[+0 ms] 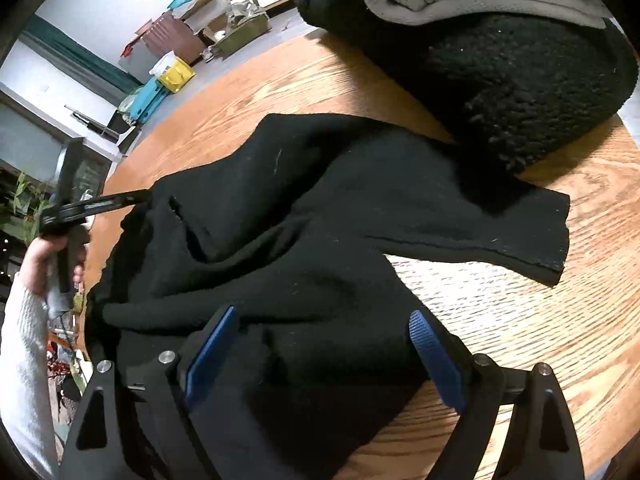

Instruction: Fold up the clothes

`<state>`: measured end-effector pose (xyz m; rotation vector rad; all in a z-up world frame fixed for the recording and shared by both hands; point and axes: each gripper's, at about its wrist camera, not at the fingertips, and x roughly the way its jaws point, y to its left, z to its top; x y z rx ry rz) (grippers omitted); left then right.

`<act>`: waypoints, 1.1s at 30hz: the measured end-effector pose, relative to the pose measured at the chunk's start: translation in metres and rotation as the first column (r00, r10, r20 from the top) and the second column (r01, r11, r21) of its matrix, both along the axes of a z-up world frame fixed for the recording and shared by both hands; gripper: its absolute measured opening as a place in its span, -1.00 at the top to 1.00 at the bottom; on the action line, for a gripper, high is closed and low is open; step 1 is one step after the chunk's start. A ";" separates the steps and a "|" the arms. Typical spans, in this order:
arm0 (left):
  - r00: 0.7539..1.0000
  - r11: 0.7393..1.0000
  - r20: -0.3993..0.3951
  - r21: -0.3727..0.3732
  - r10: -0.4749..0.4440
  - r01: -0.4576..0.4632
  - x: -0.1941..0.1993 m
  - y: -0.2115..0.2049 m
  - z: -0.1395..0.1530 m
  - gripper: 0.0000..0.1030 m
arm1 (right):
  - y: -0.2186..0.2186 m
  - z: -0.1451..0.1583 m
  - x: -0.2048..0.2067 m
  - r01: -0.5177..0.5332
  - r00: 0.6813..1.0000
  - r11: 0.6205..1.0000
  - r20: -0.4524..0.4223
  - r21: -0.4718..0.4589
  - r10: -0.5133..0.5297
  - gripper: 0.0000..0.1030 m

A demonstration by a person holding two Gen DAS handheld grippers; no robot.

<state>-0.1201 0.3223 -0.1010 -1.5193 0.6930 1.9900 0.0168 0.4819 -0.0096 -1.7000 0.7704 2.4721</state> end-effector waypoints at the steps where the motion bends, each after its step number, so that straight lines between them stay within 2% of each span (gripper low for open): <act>1: 1.000 1.000 0.015 0.011 -0.014 0.013 0.001 0.001 -0.003 -0.19 | 0.000 0.000 0.000 -0.003 1.000 1.000 -0.001 -0.005 0.003 -0.75; 2: 0.999 0.999 0.030 0.023 -0.027 0.027 0.003 0.003 -0.006 0.16 | 0.000 0.000 0.000 -0.005 1.000 1.000 -0.002 -0.009 0.005 -0.75; 3: 0.999 0.999 0.034 0.029 -0.035 0.034 0.004 0.004 -0.007 0.77 | 0.000 0.000 0.000 -0.008 1.000 1.000 -0.004 -0.013 0.008 -0.75; 5: 1.000 0.999 0.003 0.023 -0.029 0.029 0.006 0.006 -0.003 0.81 | 0.000 0.001 0.000 -0.010 1.000 1.000 -0.004 -0.014 0.010 -0.75; 8: 0.999 0.998 -0.032 0.054 -0.006 0.007 -0.002 0.003 0.010 0.84 | -0.001 0.000 0.000 -0.009 1.000 1.000 0.000 -0.017 0.009 -0.75; 10: 0.994 0.987 -0.074 0.144 0.083 -0.072 -0.021 -0.013 0.036 0.86 | 0.001 -0.002 -0.001 -0.001 1.000 1.000 0.004 -0.014 0.001 -0.75; 11: 0.982 0.971 -0.109 0.200 0.157 -0.133 -0.036 -0.029 0.055 0.86 | 0.002 -0.002 -0.001 0.003 1.000 1.000 0.006 -0.012 -0.003 -0.75; 13: 0.935 0.918 -0.156 0.296 0.318 -0.263 -0.065 -0.065 0.085 0.86 | 0.003 -0.004 -0.001 0.010 1.000 1.000 0.011 -0.009 -0.010 -0.75; 14: 0.895 0.887 -0.179 0.311 0.408 -0.341 -0.078 -0.087 0.095 0.86 | 0.004 -0.004 -0.001 0.014 1.000 1.000 0.013 -0.008 -0.014 -0.76; 16: 0.795 0.804 -0.207 0.341 0.570 -0.487 -0.105 -0.131 0.112 0.86 | 0.005 -0.006 -0.001 0.022 1.000 1.000 0.017 -0.004 -0.021 -0.76; 17: 0.762 0.766 -0.176 0.336 0.623 -0.548 -0.114 -0.153 0.112 0.84 | 0.006 -0.006 -0.001 0.025 1.000 1.000 0.019 -0.003 -0.025 -0.76; 19: 0.741 0.721 -0.082 0.325 0.666 -0.612 -0.119 -0.183 0.106 0.67 | 0.006 -0.008 -0.003 0.030 0.999 1.000 0.027 0.003 -0.030 -0.76; 20: 0.750 0.715 -0.022 0.325 0.661 -0.620 -0.114 -0.194 0.101 0.60 | 0.006 -0.010 -0.004 0.027 0.999 1.000 0.033 0.006 -0.028 -0.76; 22: 0.767 0.710 0.091 0.321 0.636 -0.627 -0.100 -0.215 0.092 0.22 | 0.003 -0.013 -0.006 0.014 0.999 1.000 0.049 0.017 -0.015 -0.76; 25: 0.820 0.758 0.189 0.316 0.540 -0.571 -0.050 -0.228 0.079 -0.15 | -0.007 -0.020 -0.008 -0.031 0.996 0.999 0.087 0.042 0.028 -0.75; 27: 0.842 0.778 0.216 0.322 0.495 -0.540 -0.011 -0.234 0.073 -0.20 | -0.017 -0.025 -0.009 -0.070 0.992 0.996 0.106 0.046 0.065 -0.75; 30: 0.838 0.761 0.219 0.352 0.500 -0.545 0.037 -0.244 0.068 -0.28 | -0.031 -0.030 -0.011 -0.116 0.988 0.992 0.111 0.042 0.111 -0.66; 31: 0.831 0.755 0.215 0.348 0.514 -0.557 0.048 -0.247 0.066 -0.29 | -0.036 -0.033 -0.013 -0.123 0.987 0.991 0.112 0.051 0.117 -0.59; 33: 0.817 0.755 0.196 0.313 0.542 -0.576 0.061 -0.256 0.057 -0.29 | -0.046 -0.036 -0.015 -0.131 0.987 0.987 0.104 0.088 0.122 -0.62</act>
